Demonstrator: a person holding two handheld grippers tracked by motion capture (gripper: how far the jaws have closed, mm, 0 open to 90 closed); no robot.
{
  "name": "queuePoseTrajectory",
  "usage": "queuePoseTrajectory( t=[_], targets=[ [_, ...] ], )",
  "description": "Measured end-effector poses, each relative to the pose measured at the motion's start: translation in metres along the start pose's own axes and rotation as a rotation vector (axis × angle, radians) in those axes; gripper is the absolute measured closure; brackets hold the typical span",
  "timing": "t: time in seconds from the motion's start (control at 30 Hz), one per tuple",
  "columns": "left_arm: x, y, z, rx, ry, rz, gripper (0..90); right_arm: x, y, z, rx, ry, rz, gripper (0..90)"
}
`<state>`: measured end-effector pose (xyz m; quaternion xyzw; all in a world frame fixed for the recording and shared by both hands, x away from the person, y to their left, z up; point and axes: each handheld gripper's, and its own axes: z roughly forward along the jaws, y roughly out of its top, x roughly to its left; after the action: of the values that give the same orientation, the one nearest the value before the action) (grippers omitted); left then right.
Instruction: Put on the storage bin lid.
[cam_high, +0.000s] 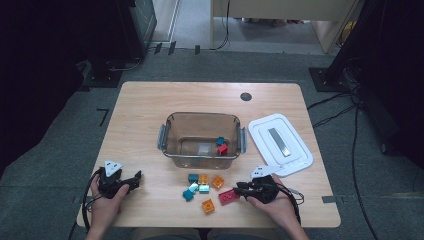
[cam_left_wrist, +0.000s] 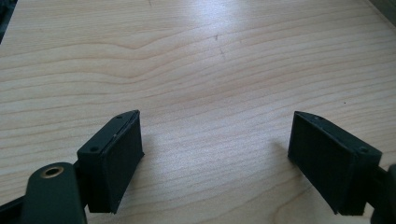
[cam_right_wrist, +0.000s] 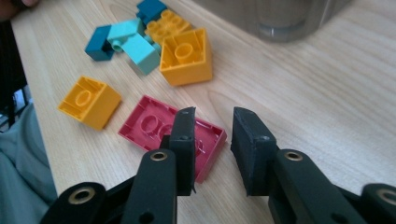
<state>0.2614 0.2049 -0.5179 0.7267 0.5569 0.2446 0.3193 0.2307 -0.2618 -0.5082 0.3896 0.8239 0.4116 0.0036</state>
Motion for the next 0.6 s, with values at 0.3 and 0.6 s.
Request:
queuePoseTrajectory(
  t=[0.3,0.6],
  targets=[
    [0.000,0.000,0.000,0.000,0.000,0.000,17.6,-0.008,-0.001,-0.006,0.010,-0.018,-0.003,82.1],
    [0.000,0.000,0.000,0.000,0.000,0.000,17.6,-0.033,-0.005,-0.025,-0.037,-0.129,0.038,82.5]
  ],
)
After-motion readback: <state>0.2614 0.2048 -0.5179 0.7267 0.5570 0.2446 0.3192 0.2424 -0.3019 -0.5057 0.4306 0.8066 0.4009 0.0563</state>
